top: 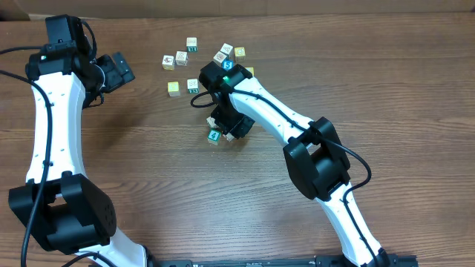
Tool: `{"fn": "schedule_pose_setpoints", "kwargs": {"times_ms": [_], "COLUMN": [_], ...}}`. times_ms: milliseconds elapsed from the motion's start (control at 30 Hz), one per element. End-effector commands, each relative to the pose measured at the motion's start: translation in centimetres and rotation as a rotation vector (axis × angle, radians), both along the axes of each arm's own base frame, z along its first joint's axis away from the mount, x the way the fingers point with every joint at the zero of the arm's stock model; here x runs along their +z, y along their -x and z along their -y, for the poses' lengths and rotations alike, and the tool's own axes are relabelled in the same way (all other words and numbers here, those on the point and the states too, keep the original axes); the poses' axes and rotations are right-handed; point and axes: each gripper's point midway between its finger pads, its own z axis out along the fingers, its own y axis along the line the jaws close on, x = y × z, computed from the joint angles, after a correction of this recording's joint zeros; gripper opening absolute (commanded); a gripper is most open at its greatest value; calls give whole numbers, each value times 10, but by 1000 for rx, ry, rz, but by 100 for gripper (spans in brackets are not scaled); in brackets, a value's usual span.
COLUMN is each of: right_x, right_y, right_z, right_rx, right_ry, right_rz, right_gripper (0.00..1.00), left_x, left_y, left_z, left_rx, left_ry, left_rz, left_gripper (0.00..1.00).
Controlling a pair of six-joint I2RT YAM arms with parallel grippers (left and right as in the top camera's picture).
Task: Form a circle
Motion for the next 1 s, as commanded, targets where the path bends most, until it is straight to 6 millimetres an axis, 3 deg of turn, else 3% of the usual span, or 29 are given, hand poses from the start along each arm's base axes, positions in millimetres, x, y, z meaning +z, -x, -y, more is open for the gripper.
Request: {"fn": "schedule_pose_setpoints", "kwargs": {"times_ms": [0,167,967], "right_x": [20,20,20], "right_y": [-5,-7,-10], "right_z": [1,1,-1], "right_rx": [10,82,89], "right_ry": [-3,-4,-8], "right_rz": [53,61,76], "right_gripper": [34,34,35], "left_x": [-2,-2,-2], "left_y": [-1,-1,-1], "left_z": [3,3,3], "left_rx": [-3,-3,-2], "left_ry": [5,5,5], "left_rz": [-4,-4,-4], "left_gripper": [100,99,100]}}
